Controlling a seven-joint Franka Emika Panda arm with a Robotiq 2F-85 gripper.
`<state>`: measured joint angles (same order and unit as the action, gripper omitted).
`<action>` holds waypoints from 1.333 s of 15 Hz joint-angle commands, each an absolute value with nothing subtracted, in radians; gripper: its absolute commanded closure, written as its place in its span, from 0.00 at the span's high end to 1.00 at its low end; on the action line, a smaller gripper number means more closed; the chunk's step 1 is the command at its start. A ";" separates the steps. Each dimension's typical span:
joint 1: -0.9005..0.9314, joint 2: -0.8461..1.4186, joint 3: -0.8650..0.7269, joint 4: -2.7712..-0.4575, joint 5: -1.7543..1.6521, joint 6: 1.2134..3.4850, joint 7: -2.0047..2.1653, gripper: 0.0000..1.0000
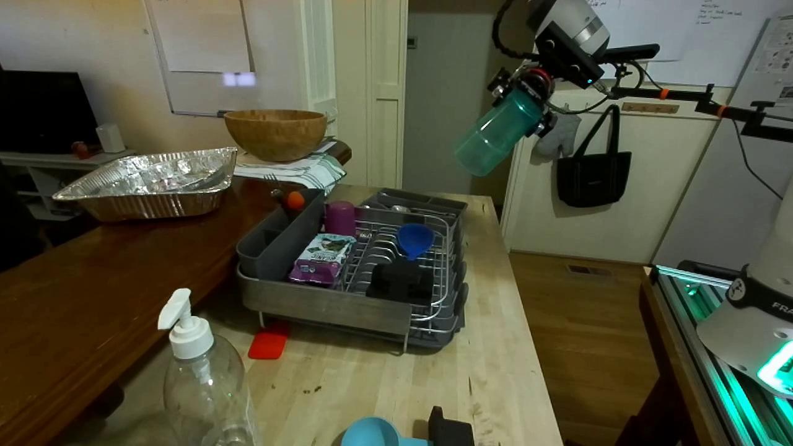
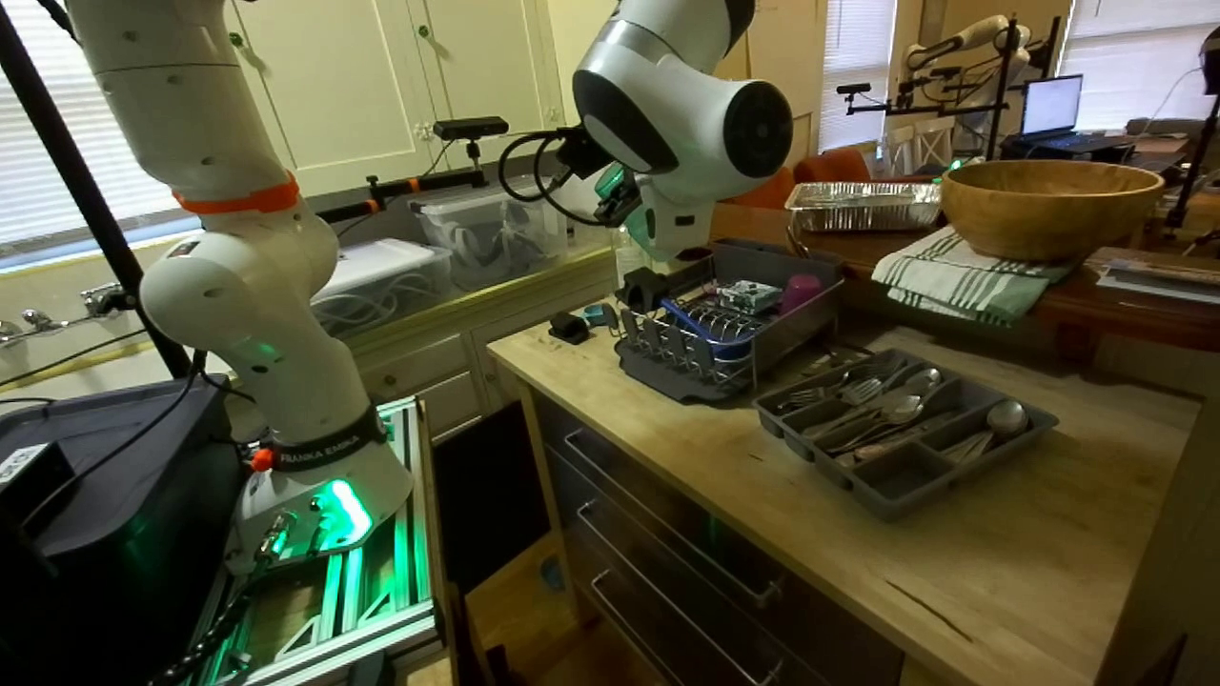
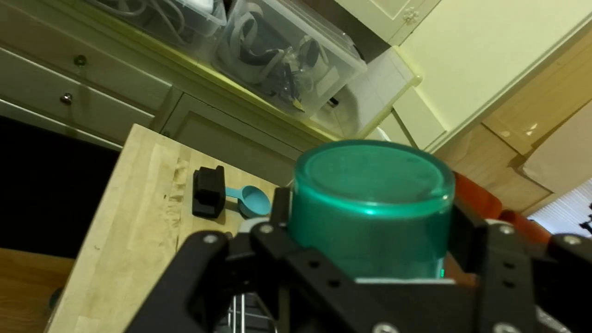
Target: Put the blue cup into the dishwasher
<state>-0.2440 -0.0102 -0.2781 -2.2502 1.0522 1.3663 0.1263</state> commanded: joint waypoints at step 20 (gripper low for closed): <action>-0.286 0.513 -0.209 -1.716 1.072 1.008 0.104 0.53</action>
<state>-0.2775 0.3480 -0.2410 -1.8935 1.0467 1.1287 0.0816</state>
